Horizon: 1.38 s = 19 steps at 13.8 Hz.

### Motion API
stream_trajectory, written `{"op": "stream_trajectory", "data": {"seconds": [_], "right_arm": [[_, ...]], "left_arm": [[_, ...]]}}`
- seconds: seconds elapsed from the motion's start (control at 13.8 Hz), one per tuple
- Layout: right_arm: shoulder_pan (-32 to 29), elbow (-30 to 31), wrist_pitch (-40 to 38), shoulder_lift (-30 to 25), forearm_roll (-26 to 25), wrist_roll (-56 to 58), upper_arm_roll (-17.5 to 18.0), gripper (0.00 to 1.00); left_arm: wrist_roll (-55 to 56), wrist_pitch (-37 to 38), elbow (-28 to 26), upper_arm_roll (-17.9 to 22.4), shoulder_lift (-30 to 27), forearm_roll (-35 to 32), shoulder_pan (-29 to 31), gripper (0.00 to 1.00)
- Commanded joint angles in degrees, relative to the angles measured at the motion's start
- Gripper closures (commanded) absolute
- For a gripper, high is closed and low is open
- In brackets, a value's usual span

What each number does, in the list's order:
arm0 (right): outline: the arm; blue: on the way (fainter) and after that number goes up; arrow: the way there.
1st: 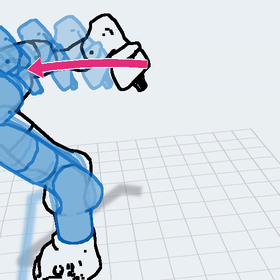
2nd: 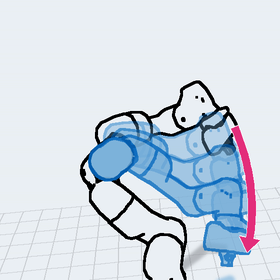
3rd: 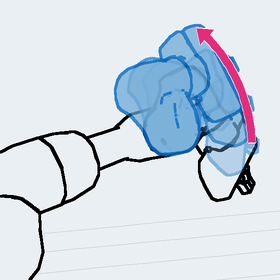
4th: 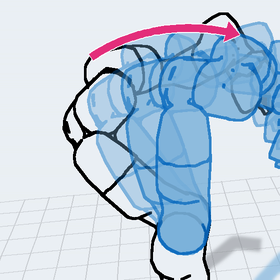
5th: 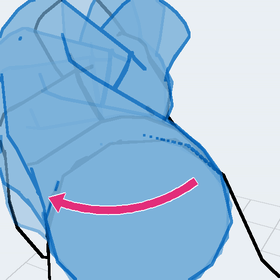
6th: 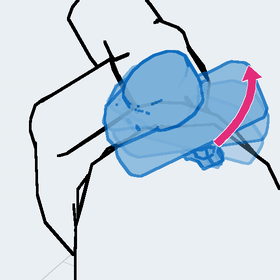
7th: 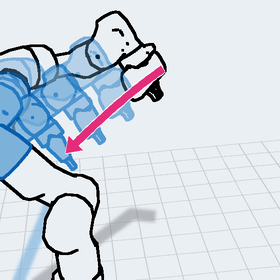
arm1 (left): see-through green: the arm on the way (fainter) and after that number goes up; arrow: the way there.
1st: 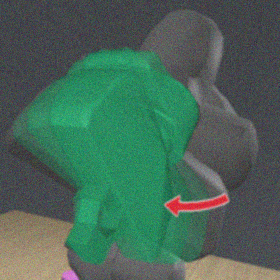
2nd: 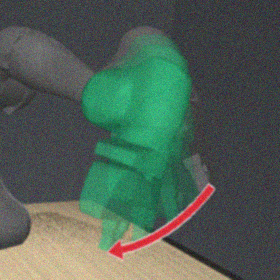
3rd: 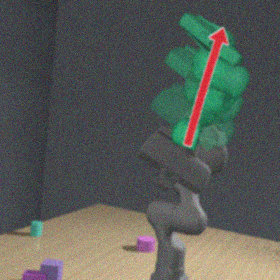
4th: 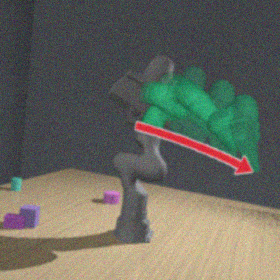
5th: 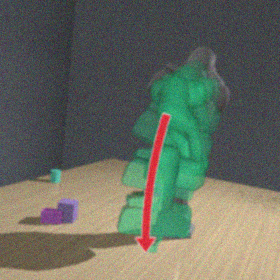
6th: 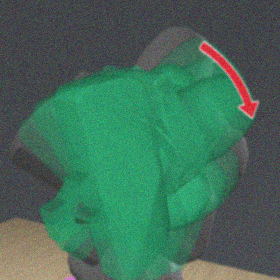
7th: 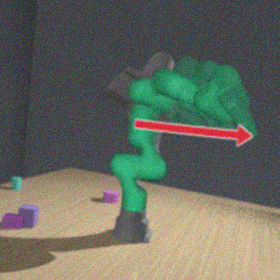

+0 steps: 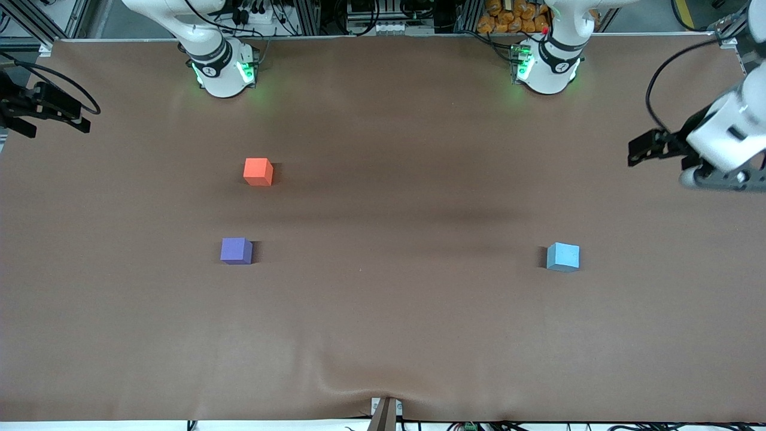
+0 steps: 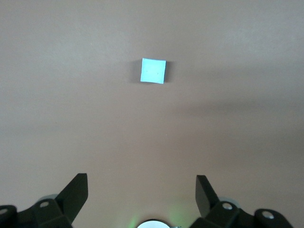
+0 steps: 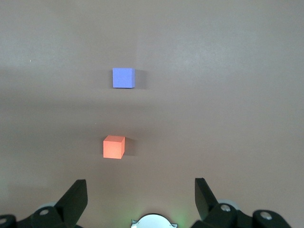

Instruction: Place blue block between orange and purple blocks

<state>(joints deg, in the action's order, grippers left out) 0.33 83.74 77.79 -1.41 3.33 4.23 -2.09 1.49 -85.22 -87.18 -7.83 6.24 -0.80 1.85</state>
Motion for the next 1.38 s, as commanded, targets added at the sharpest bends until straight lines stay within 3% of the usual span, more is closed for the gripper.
{"op": "stream_trajectory", "data": {"seconds": [0.0,0.43,0.87,1.3], "right_arm": [[-0.25,-0.07,-0.79,-0.61,-0.34,0.69,0.07,0.0],[-0.33,-0.07,-1.14,-0.61,-0.34,0.69,-0.01,0.0],[-0.33,-0.07,-1.15,-0.61,-0.34,0.69,-0.02,0.0],[-0.33,-0.07,-1.15,-0.61,-0.34,0.69,-0.02,0.0]], "left_arm": [[0.97,-2.83,1.84,-0.08,6.13,-0.25,0.08,0.0],[0.71,-11.53,-0.62,-0.16,14.05,-4.65,-0.09,0.0],[2.11,-28.32,-8.62,-0.08,21.08,-8.34,-0.18,0.0],[2.99,-42.37,-17.83,-0.16,22.93,-8.34,-0.18,0.0]]}}
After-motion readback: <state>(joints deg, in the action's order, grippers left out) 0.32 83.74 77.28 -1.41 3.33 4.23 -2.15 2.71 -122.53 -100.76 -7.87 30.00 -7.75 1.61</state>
